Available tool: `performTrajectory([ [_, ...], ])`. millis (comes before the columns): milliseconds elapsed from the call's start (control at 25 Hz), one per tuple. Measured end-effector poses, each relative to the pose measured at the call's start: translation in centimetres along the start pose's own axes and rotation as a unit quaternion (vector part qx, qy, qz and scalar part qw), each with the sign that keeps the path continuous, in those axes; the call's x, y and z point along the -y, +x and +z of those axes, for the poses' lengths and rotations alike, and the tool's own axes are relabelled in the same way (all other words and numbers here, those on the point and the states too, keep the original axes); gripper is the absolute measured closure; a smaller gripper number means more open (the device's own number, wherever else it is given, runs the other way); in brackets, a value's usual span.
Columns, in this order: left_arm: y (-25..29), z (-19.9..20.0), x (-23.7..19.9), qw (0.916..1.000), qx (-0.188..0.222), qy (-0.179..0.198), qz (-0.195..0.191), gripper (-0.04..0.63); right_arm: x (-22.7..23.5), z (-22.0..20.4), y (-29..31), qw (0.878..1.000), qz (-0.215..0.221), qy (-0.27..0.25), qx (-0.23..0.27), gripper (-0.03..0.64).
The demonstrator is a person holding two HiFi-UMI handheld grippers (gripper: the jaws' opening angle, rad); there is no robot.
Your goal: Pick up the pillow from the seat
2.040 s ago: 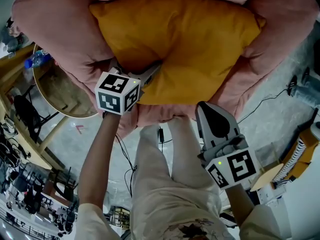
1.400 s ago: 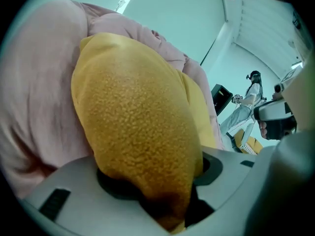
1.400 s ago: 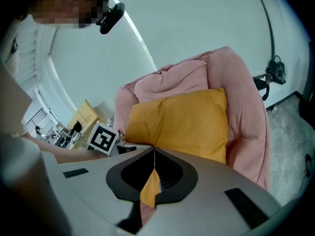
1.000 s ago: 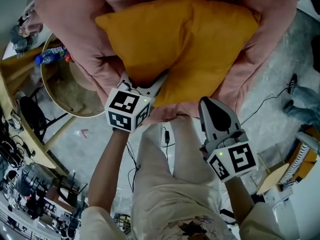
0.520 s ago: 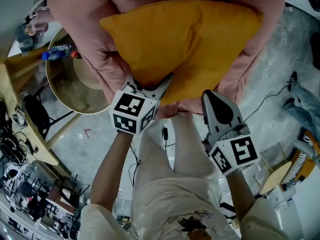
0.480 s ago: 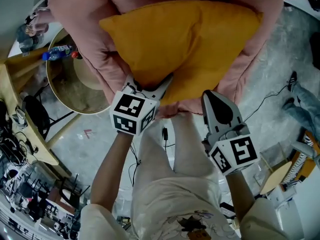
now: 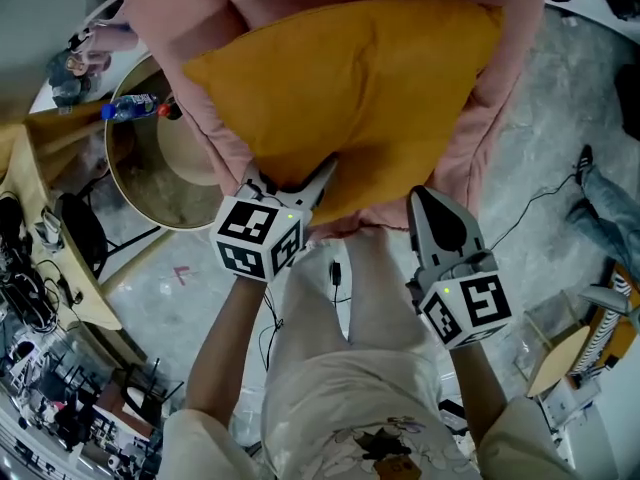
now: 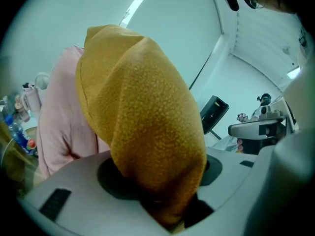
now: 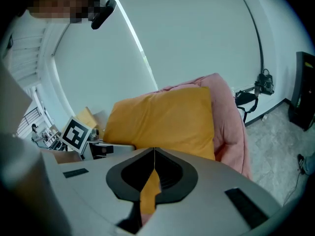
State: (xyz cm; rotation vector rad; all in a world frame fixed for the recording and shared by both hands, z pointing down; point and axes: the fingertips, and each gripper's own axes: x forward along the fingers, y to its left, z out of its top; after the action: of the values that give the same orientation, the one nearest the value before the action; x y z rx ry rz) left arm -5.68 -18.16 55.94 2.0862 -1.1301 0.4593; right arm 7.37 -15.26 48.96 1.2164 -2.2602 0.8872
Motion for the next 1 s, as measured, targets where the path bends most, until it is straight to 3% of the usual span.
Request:
performTrajectory([
  [360, -4.4, 2.3, 0.5, 0.9991, 0.028, -0.017, 0.027, 0.348, -2.1, 1.2, -2.6, 1.000, -0.008, -0.003, 0.022, 0.596],
  [1000, -12.2, 6.8, 3.5, 0.9963, 0.074, -0.021, 0.039, 0.350, -5.9, 4.1, -8.2, 0.997, -0.022, -0.020, 0.067, 0.596],
])
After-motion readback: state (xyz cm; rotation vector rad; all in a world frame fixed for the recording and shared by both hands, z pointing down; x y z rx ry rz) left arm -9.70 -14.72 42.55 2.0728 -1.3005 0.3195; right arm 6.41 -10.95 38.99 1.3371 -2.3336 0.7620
